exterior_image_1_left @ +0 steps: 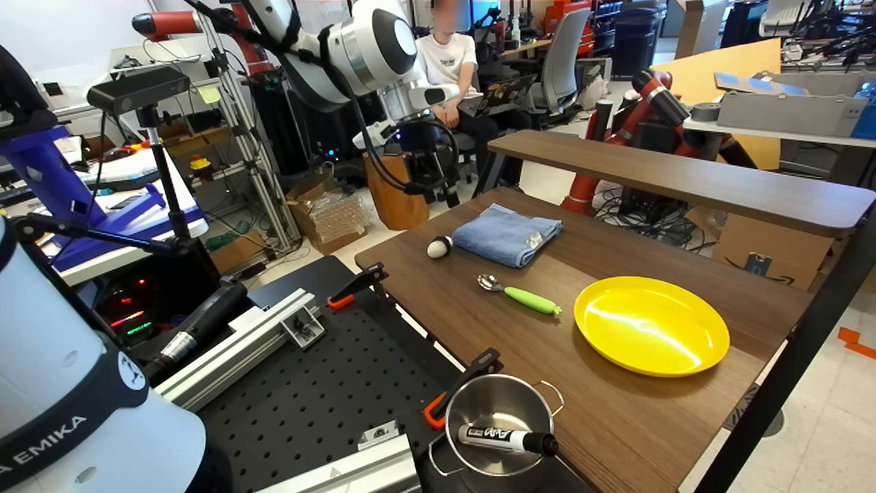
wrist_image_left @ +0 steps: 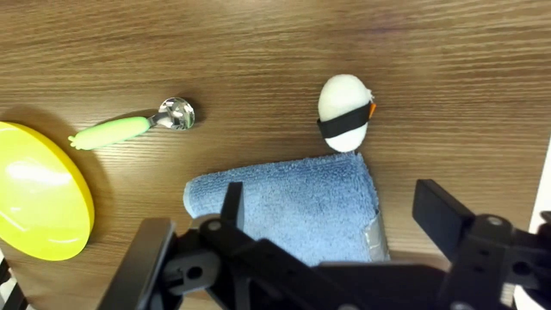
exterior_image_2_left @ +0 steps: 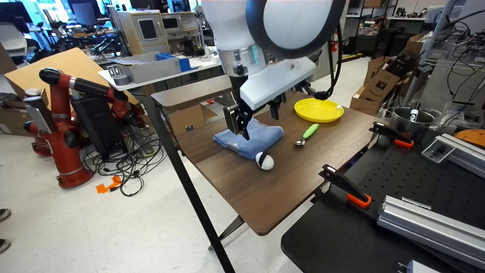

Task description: Pick up the white object on the towel and place it on the left

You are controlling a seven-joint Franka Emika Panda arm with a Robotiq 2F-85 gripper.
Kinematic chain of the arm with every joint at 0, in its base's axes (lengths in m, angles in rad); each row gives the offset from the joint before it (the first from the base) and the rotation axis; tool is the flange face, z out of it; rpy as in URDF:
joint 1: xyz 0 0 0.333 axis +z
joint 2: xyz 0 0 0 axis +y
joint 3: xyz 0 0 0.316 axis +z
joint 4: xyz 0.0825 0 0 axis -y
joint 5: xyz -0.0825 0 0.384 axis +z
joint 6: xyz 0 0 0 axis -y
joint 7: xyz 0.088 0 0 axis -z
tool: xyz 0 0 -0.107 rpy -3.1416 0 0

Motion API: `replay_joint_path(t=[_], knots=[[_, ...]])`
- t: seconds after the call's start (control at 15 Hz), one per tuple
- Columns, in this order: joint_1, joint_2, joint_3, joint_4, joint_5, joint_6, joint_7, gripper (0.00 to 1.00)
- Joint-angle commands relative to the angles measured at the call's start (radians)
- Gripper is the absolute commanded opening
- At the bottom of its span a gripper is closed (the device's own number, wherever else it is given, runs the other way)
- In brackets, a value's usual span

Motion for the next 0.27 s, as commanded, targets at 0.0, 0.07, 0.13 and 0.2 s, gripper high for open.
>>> replay_joint_path(t=[0.0,0.07,0.13,0.2], knots=[[-0.036,-0.027,0.035,-0.011,-0.019,-0.008,0.012,1.0],[-0.039,-0.03,0.038,-0.013,-0.018,-0.009,0.012,1.0],[-0.039,-0.021,0.038,-0.012,-0.017,-0.008,0.011,1.0],[-0.037,-0.011,0.038,-0.011,-0.017,-0.008,0.012,1.0]])
